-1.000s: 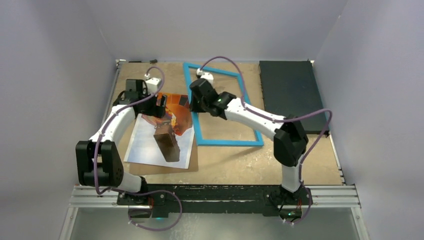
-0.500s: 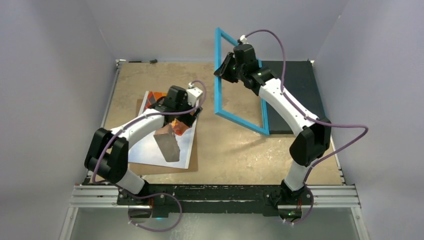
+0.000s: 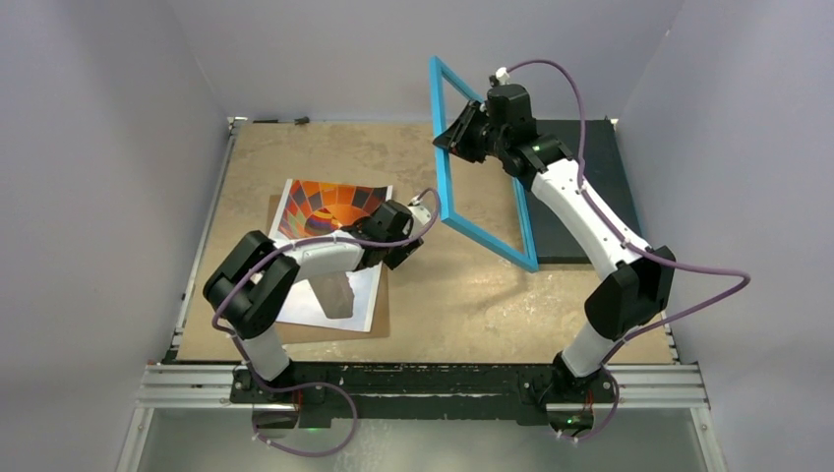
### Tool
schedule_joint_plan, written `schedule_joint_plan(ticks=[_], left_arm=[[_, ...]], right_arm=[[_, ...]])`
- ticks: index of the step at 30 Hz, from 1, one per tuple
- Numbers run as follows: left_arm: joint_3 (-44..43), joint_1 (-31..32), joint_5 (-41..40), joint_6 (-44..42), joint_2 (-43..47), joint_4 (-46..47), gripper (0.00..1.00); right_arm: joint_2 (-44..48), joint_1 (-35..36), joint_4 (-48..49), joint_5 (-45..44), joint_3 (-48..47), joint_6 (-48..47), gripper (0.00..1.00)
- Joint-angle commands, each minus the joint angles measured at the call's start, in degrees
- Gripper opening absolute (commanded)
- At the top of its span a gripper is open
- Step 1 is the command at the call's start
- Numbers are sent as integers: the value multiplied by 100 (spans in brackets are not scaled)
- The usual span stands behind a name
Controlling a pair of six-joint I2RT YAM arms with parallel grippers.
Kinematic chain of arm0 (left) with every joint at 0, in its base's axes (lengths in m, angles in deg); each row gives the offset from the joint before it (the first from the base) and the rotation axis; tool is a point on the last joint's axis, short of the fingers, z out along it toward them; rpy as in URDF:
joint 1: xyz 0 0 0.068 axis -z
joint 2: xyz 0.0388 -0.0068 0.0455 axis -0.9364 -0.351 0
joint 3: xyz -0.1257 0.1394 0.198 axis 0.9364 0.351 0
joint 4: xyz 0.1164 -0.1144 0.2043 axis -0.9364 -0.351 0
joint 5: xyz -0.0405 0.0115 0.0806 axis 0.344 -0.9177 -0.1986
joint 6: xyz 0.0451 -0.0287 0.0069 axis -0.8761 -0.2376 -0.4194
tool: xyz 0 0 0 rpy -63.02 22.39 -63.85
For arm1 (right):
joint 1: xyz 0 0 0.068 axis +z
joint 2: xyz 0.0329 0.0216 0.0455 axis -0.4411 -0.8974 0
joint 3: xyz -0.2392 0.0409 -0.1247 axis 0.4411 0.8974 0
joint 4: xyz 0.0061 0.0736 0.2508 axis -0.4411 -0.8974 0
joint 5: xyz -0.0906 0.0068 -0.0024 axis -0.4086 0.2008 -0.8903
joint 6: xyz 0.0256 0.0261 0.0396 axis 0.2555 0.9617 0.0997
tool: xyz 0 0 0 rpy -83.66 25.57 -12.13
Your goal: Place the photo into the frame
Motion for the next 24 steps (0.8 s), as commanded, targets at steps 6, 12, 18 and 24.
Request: schedule_joint_plan(ticks=[6, 12, 18, 24], left_arm=[[793, 22, -1235, -725, 64, 404, 77], [1052, -383, -1309, -716, 227, 295, 77], [1377, -1105, -848, -838, 855, 145, 77], [1040, -1195, -73, -485, 2055, -574, 88]], right_arm=[[269, -4, 726, 445, 276, 230, 0], [296, 76, 886, 553, 385, 280, 0], [289, 256, 908, 512, 343, 323, 0], [14, 613, 969, 483, 50, 510, 0]])
